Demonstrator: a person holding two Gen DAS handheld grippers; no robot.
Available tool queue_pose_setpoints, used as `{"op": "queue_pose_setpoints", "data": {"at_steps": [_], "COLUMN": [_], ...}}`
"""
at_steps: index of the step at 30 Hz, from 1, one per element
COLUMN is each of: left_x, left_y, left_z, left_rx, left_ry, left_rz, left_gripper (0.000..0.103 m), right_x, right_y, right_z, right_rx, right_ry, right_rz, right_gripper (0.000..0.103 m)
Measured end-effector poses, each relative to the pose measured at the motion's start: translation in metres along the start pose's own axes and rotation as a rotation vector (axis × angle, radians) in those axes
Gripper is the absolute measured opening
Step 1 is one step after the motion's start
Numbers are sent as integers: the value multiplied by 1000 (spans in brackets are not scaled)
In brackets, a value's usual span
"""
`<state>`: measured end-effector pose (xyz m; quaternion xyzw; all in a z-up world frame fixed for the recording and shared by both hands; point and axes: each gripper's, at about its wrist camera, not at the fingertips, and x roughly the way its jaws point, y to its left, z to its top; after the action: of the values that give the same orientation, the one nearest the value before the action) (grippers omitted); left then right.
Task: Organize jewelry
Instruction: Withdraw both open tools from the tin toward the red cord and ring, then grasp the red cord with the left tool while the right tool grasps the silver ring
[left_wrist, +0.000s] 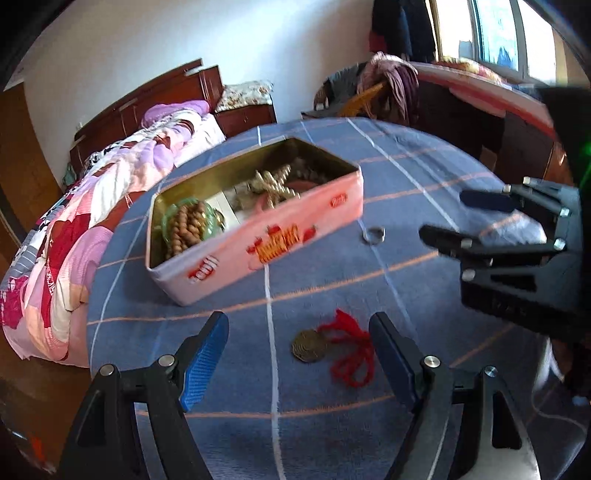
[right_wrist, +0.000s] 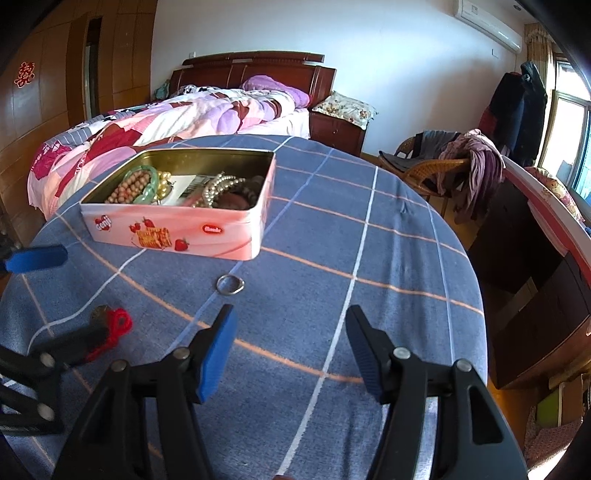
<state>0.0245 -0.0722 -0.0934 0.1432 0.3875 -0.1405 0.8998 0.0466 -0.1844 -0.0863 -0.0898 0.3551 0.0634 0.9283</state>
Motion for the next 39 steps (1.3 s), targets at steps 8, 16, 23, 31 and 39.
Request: {"op": "queue_pose_setpoints", "data": {"at_steps": [8, 16, 23, 31, 39], "left_x": [15, 23, 21, 27, 25], "left_y": [11, 37, 69, 80, 79], "left_z": [-8, -6, 1, 1, -1], "left_rx": [0, -17, -88, -121, -127], "left_ry": [24, 8, -29, -35, -41], "left_rz": [-41, -59, -43, -55, -73], "left_gripper": [55, 5, 5, 5, 5], "right_x": [4, 17, 32, 40, 35], "right_y": [3, 4, 14, 18, 21], "right_z": [0, 14, 21, 21, 19], "right_rx": [8, 30, 8, -17, -38], "right_ry": [17, 52, 115, 153, 147], "right_rz": [29, 114, 151, 157, 161], "right_gripper": [63, 62, 55, 35, 23]}}
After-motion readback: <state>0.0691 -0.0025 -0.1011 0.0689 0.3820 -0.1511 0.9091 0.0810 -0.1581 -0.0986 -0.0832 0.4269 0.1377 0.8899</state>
